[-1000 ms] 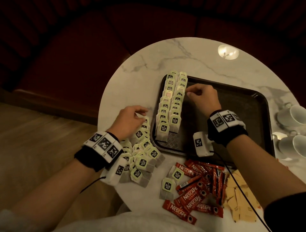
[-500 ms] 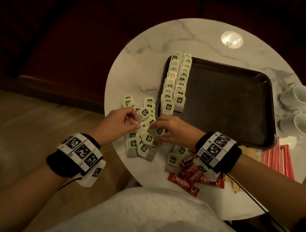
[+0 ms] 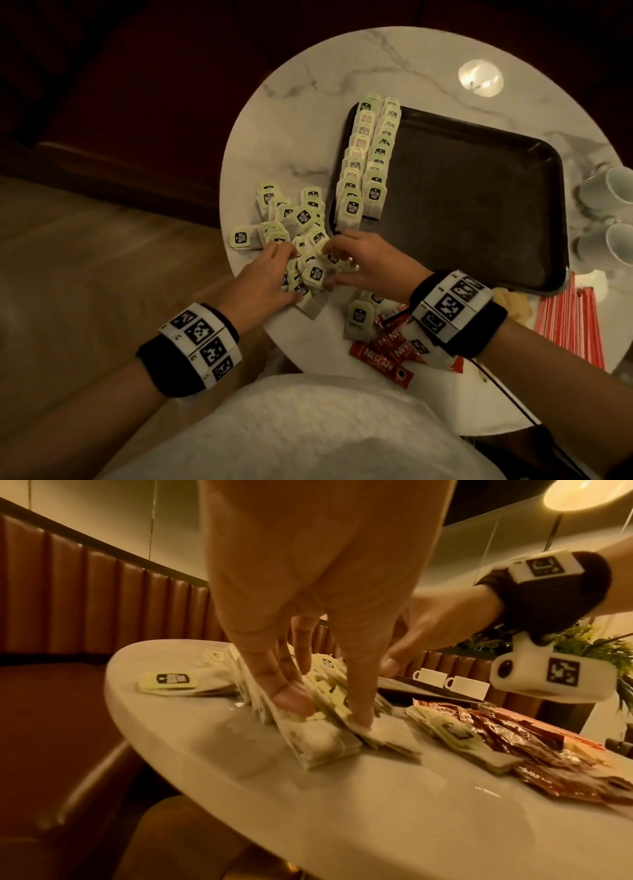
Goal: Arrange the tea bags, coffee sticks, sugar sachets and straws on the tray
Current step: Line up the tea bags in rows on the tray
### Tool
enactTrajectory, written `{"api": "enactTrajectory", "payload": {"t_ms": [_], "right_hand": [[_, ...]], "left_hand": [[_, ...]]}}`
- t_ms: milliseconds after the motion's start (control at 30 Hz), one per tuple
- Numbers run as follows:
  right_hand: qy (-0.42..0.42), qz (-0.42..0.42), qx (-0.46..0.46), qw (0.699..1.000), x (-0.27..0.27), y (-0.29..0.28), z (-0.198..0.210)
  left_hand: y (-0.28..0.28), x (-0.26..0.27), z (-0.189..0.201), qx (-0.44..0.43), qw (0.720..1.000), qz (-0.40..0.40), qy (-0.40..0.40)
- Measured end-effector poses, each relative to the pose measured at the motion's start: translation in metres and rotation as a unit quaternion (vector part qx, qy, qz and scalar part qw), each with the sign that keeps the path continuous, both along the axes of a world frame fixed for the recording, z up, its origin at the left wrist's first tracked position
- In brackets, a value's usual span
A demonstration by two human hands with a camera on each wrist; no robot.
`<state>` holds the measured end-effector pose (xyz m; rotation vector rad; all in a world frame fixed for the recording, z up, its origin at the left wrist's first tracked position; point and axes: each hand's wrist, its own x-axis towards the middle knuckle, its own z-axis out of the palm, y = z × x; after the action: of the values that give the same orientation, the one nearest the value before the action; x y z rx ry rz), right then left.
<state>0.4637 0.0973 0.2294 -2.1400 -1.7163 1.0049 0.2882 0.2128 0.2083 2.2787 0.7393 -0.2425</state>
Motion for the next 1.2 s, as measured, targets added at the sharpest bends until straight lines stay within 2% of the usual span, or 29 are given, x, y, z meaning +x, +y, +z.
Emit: {"api": "enactTrajectory", "payload": {"t_ms": [167,300,633,867,1067,1200], "right_hand": [[-0.065,-0.041,-0.098,0.992,0.015,-0.038,0.013],[-0.121,-0.076,-0.172,0.975,0.012,-0.063,0.013],[-0.207,-0.043,-0.122,0.970,-0.018,-0.074,-0.010],[-0.147,-0.042,-0.085,0.985,-0.024,-0.065,-0.007],[0.047,-0.074,-0.067,0.994,-0.018,-0.047,0.004],[0.037,-0.013,-0.049,0.998,-0.010,-0.025,0.006]], "left_hand": [[-0.002,0.004,0.000,0.007,1.000,-0.005,0.010],[-0.002,0.007,0.001,0.018,1.000,-0.017,0.012],[-0.006,0.011,-0.001,0.025,0.999,-0.004,0.021],[-0.009,0.012,0.004,0.012,1.000,0.008,0.007],[-0.006,0.012,0.003,-0.012,1.000,0.013,-0.011],[-0.003,0.011,0.003,-0.022,0.999,0.023,-0.016]]}}
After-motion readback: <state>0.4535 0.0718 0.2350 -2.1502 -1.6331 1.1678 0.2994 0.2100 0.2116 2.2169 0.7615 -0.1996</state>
